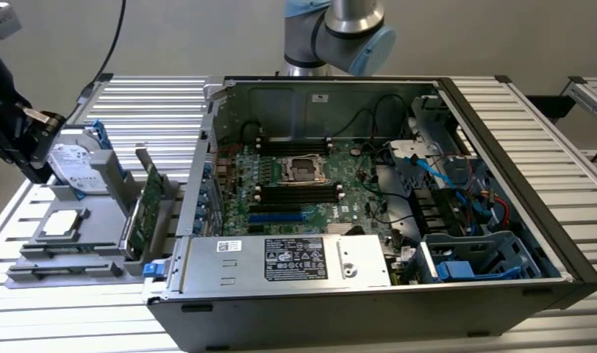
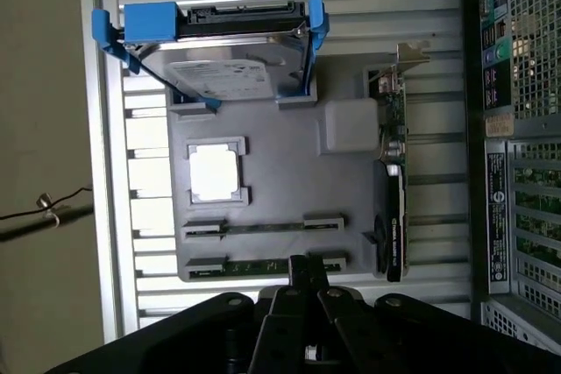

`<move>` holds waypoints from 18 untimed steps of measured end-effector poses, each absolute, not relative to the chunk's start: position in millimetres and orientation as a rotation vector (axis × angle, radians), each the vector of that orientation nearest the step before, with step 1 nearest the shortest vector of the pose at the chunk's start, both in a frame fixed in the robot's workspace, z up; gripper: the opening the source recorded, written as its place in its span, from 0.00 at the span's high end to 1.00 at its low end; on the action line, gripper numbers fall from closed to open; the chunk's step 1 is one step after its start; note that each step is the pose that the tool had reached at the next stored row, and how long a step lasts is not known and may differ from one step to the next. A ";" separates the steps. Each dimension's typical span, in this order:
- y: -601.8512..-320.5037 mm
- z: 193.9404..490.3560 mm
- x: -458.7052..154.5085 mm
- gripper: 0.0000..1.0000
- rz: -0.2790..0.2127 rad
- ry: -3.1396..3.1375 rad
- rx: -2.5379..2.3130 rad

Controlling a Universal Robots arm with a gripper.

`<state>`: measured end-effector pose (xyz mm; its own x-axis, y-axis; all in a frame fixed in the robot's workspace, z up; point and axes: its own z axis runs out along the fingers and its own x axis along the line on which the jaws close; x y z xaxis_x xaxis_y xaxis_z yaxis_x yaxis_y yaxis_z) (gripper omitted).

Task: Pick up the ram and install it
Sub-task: 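Pick up the ram and move it above insertion slot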

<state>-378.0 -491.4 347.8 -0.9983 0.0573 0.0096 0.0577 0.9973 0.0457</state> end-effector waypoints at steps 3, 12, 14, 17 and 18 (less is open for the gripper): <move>-491.3 347.7 -378.3 0.89 -0.073 -3.131 -0.014; -491.3 347.5 -378.4 0.89 -0.071 -3.119 0.241; -491.3 347.5 -378.4 0.89 -0.071 -3.113 0.297; -491.3 347.4 -378.4 0.89 -0.070 -3.102 0.383; -491.3 347.4 -378.4 0.89 -0.070 -3.098 0.411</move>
<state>-378.4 -491.3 347.4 -0.9652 -0.2612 0.0094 -0.2605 0.9644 0.0462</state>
